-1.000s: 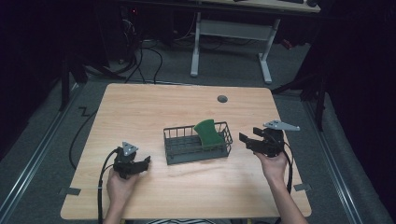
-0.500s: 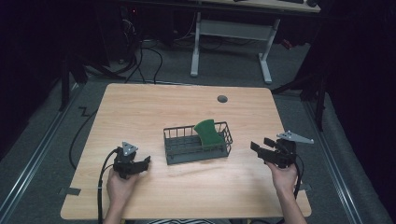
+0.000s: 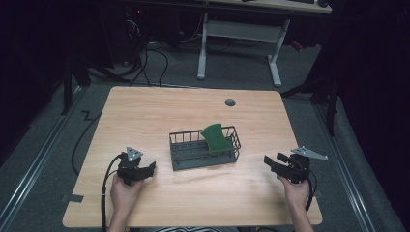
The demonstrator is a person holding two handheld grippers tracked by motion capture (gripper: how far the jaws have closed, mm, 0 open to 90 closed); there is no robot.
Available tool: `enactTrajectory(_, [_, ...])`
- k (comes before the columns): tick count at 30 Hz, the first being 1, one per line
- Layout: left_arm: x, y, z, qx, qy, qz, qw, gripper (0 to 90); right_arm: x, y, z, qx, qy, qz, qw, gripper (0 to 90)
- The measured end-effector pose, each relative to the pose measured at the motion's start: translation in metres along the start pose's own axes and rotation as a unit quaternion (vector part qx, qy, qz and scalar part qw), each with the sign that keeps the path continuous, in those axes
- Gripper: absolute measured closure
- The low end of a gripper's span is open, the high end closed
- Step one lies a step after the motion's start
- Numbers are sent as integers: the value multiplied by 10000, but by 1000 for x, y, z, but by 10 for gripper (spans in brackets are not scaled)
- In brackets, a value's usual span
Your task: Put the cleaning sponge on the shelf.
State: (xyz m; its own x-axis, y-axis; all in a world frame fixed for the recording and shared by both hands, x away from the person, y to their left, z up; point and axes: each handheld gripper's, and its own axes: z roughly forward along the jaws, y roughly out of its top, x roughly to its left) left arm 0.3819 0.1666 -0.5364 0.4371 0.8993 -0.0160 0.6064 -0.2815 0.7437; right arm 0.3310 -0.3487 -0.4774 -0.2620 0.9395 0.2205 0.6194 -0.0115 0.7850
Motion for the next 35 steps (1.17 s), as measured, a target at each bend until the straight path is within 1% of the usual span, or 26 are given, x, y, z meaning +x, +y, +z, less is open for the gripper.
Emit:
enactTrajectory(5, [0,0,0,4,2,5,10000,284,-3,-14,7,137,-125,-89,9998,366])
enactTrajectory(7, [0,0,0,9,8,12,10000,284,-5,-19,10,165,-217,-64,9996,366])
enactTrajectory(9, [0,0,0,9,7,11,10000,284,-6,-23,12,158,-311,-127,9993,366])
enactTrajectory(11, [0,0,0,9,8,12,10000,285,-8,-28,14,180,-493,-222,9984,366])
enactTrajectory(13, [0,0,0,8,8,11,10000,285,-9,-32,18,192,-522,-212,9982,365])
enactTrajectory(15, [0,0,0,9,8,12,10000,284,-9,-36,20,215,-619,-230,9976,366])
enactTrajectory(18, [0,0,0,6,12,8,10000,285,-9,-41,26,328,-817,-324,9956,365])
enactTrajectory(20, [0,0,0,1,14,-7,10000,288,-7,-43,29,441,-1007,-427,9930,360])
enactTrajectory(21, [0,0,0,-2,12,-15,10000,291,-5,-43,29,458,-1063,-490,9921,356])
enactTrajectory(22, [0,0,0,-1,13,-15,10000,292,-5,-44,30,534,-1093,-529,9912,348])
enactTrajectory(25, [0,0,0,3,25,-14,10000,289,-4,-44,30,555,-1109,-621,9903,338])
enactTrajectory(29, [0,0,0,6,28,-9,10000,286,-4,-44,31,560,-1179,-585,9897,299])
enactTrajectory(35, [-1,0,0,7,32,-11,10000,286,-4,-44,31,564,-1190,-565,9897,295])
